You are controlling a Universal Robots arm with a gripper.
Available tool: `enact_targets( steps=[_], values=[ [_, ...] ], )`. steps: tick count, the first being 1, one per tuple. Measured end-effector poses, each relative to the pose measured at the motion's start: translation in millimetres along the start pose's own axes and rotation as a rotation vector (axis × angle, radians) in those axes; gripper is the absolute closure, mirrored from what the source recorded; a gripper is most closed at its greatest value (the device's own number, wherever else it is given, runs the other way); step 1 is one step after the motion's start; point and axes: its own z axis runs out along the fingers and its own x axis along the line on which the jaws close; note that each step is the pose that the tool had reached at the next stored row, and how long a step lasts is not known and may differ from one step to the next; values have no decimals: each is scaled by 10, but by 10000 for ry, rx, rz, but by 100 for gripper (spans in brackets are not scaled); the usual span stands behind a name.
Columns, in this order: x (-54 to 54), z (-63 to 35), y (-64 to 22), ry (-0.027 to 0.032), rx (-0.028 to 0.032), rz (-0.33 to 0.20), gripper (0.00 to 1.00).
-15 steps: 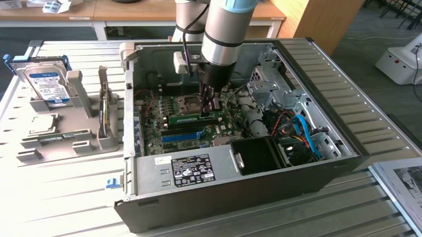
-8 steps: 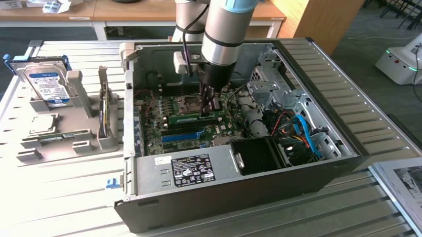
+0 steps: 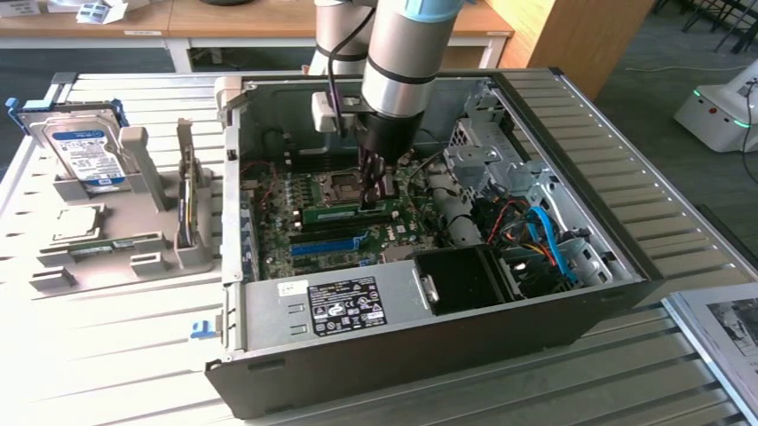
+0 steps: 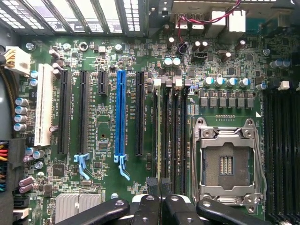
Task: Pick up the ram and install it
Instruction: 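Insert the ram into the slot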
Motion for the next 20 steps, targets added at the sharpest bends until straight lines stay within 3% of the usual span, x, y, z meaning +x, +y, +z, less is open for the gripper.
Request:
enact_targets(
  steps=[20],
  values=[
    [0,-3,3,-16,4,186,89]
  ],
)
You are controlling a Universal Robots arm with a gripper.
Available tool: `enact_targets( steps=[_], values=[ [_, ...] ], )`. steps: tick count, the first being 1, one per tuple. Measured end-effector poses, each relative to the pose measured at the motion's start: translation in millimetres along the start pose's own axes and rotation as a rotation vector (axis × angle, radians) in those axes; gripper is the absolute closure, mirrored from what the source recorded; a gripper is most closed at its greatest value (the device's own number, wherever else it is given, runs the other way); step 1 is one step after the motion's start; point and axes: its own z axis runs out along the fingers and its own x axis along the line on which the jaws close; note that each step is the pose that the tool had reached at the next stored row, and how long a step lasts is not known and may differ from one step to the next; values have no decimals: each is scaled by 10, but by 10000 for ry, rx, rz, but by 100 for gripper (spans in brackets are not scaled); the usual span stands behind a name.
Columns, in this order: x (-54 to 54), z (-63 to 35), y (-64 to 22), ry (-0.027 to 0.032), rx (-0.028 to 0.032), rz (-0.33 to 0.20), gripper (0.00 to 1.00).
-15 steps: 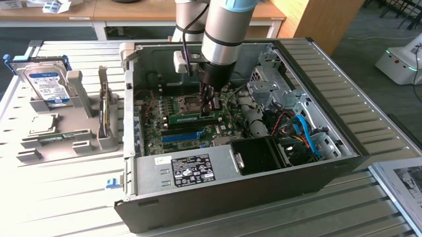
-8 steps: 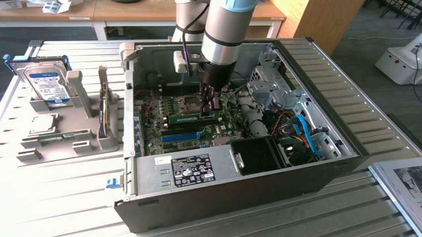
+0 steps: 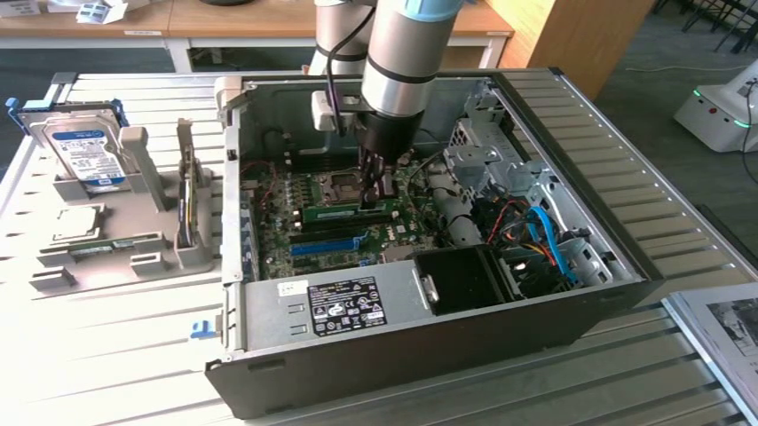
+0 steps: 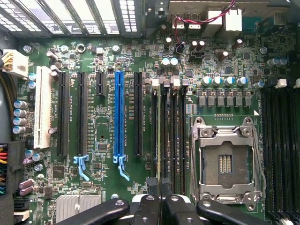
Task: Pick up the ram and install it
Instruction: 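Insert the ram into the slot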
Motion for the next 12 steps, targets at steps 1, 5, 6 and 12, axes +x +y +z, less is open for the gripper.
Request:
enact_targets(
  steps=[1,5,6,12],
  values=[
    [2,0,1,1,-1,1,89],
    [7,0,0,0,-1,1,89],
    [7,0,0,0,-1,1,89],
    [7,11,-1,0,-1,0,89]
  ],
)
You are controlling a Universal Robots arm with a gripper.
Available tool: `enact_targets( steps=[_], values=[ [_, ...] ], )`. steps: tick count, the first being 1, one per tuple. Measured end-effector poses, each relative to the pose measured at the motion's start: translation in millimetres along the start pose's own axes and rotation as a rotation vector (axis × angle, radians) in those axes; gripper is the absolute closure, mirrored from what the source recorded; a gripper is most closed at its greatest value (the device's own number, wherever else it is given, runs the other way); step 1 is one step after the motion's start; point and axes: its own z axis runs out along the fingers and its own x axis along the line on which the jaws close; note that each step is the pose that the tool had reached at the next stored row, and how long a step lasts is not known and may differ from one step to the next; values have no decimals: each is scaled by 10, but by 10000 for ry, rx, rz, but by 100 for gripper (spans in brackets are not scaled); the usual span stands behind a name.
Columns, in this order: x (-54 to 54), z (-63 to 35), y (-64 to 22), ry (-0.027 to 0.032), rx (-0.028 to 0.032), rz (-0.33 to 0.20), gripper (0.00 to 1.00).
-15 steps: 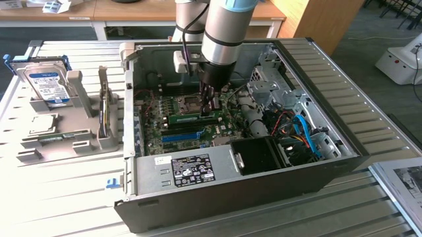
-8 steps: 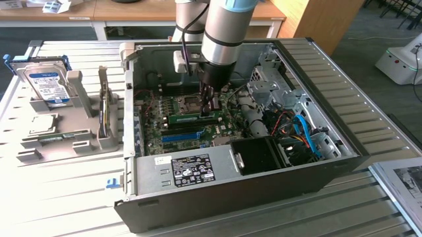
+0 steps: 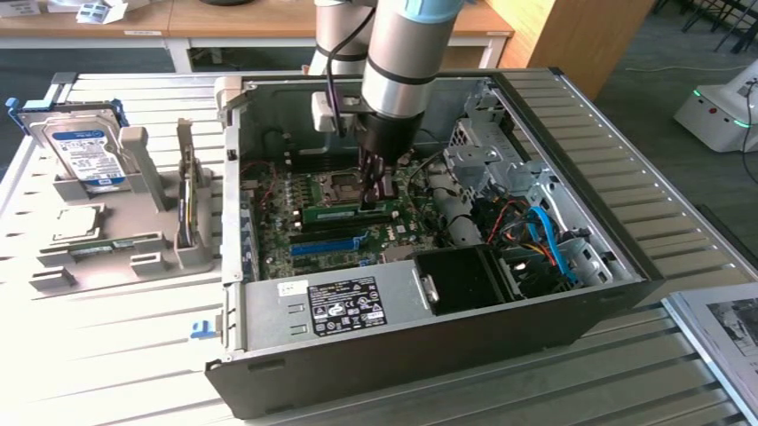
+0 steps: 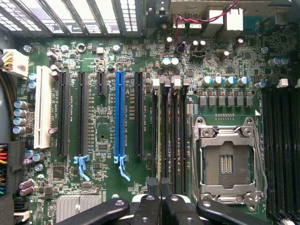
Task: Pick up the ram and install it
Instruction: 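Insert the ram into the slot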
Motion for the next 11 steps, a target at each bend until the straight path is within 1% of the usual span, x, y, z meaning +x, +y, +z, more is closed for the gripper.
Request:
enact_targets(
  steps=[11],
  values=[
    [4,15,6,0,0,0,89]
  ],
)
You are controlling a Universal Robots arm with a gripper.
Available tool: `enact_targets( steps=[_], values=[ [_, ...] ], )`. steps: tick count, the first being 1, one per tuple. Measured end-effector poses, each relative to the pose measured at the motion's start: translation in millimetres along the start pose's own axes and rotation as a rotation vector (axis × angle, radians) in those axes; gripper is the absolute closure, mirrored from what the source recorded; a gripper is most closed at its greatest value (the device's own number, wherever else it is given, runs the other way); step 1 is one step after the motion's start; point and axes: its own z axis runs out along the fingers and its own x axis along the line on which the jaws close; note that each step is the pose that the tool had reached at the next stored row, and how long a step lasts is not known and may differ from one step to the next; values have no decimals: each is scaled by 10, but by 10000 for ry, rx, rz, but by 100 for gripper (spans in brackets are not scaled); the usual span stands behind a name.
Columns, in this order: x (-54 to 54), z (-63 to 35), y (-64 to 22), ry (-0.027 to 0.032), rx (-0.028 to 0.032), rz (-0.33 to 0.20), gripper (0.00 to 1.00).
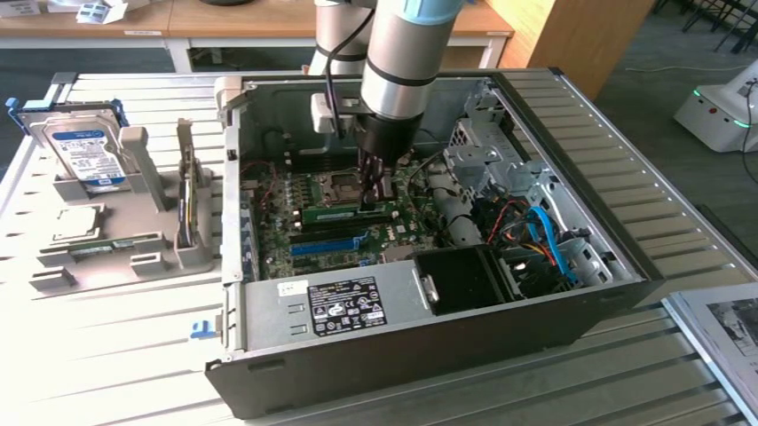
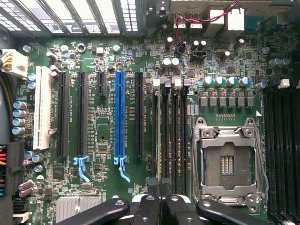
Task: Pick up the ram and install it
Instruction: 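Insert the ram into the slot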
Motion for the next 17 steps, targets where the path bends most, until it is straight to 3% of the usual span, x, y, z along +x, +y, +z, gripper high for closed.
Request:
enact_targets(
  steps=[17],
  values=[
    [0,24,-2,0,0,0,89]
  ],
)
